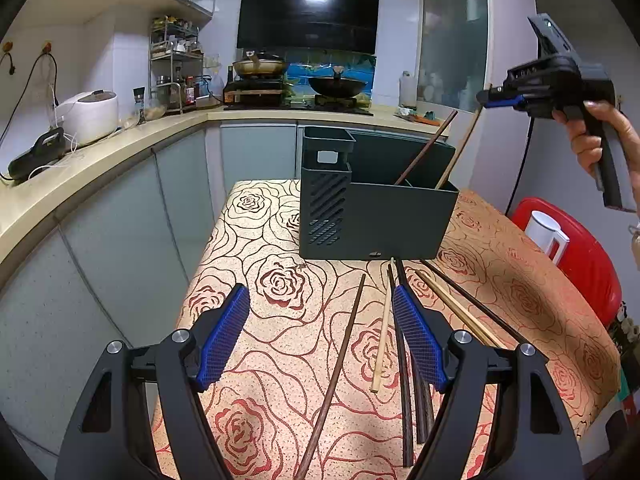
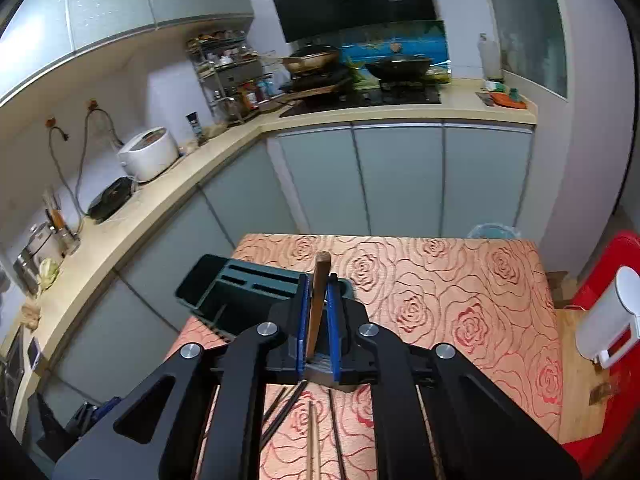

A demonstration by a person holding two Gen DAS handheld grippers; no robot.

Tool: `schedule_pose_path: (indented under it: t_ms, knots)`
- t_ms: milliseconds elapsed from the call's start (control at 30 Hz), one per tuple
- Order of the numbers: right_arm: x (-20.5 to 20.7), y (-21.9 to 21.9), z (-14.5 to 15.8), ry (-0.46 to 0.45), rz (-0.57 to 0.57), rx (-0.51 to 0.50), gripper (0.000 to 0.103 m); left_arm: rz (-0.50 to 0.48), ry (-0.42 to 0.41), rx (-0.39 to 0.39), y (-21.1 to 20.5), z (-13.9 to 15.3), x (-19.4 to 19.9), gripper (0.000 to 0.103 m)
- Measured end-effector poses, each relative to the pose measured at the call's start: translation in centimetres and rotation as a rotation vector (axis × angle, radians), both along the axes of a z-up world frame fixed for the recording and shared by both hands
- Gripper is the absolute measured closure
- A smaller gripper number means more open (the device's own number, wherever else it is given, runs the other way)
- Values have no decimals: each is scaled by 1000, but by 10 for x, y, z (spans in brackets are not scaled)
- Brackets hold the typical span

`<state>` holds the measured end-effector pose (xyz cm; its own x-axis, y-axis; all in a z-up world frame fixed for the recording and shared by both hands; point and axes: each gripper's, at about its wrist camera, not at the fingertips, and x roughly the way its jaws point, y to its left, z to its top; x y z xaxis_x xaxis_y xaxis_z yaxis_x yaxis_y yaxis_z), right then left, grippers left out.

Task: Organize utensils
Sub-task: 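Carry the light chopstick to the black holder and open the right tool, then move both tools back over the remaining chopsticks on the table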

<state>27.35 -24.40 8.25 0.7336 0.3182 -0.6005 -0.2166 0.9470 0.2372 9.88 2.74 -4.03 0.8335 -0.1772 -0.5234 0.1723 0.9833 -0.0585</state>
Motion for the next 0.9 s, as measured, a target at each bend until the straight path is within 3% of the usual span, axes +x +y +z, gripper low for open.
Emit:
schedule_pose_path:
  t_ms: [67,133,333,600,700,900]
  knots:
    - [-3,-3,0,-28,-40,-37,61,2,1,-2,1,0,0,31]
    - [-4,-7,2,-55,-68,-61,57,2,2,1,1,-1,1,31]
    - [-17,-16,14,-148,-124,-145,57,-1,2,8,0,-2,1,31]
    - [-56,-28,25,-245,-157,-161,57,19,-21,32,2,-1,-1,31]
    - [-77,-31,10,-237,-140,-156,57,46,-35,26,11,4,-2,31]
    - [-121,-34,-52,-170,-112,-159,57,86,-41,26,23,8,-7,31]
